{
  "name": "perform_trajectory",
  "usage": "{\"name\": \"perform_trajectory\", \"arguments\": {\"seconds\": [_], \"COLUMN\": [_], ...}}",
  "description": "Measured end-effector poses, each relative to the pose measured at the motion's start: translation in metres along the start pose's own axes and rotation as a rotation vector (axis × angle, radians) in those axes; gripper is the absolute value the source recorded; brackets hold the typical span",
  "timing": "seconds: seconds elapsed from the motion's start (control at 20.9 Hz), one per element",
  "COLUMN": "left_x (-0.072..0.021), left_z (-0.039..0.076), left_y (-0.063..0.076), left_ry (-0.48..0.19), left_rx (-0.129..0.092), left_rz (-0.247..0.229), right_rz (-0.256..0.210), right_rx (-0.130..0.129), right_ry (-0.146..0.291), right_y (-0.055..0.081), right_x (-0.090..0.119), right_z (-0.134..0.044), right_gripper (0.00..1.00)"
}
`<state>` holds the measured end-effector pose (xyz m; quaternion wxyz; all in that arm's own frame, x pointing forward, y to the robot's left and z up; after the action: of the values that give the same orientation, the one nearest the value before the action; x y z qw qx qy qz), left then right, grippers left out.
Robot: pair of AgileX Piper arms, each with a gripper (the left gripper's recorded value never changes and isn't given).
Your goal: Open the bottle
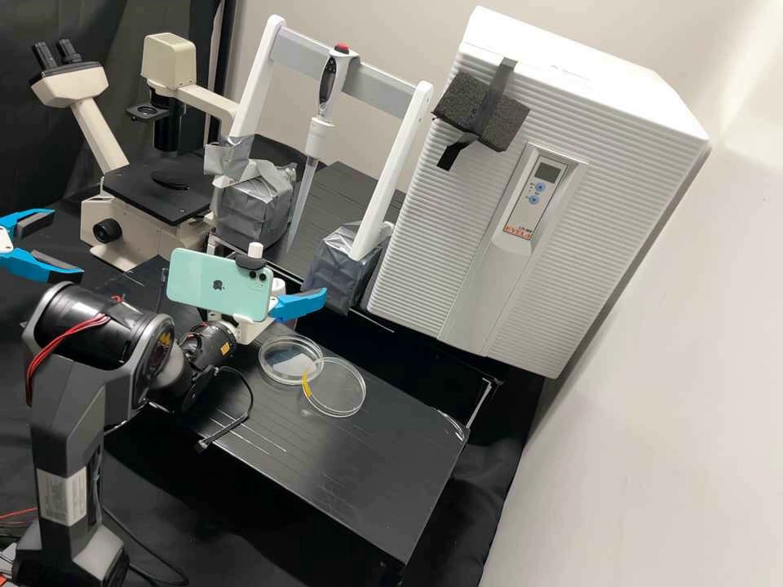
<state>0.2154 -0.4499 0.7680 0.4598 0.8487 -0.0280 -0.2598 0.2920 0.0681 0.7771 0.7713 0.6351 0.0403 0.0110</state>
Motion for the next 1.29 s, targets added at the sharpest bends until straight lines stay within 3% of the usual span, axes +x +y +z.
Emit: {"name": "perform_trajectory", "arguments": {"seconds": [1.29], "left_x": [0.0012], "left_z": [0.0019], "left_y": [-0.0016], "left_ry": [-0.011], "left_rx": [0.002], "left_rz": [-0.008], "right_rz": [0.015], "right_rx": [0.005], "right_ry": [0.022], "right_y": [0.0041], "right_x": [-0.0051], "right_z": [-0.0055], "right_gripper": [0.0]}}
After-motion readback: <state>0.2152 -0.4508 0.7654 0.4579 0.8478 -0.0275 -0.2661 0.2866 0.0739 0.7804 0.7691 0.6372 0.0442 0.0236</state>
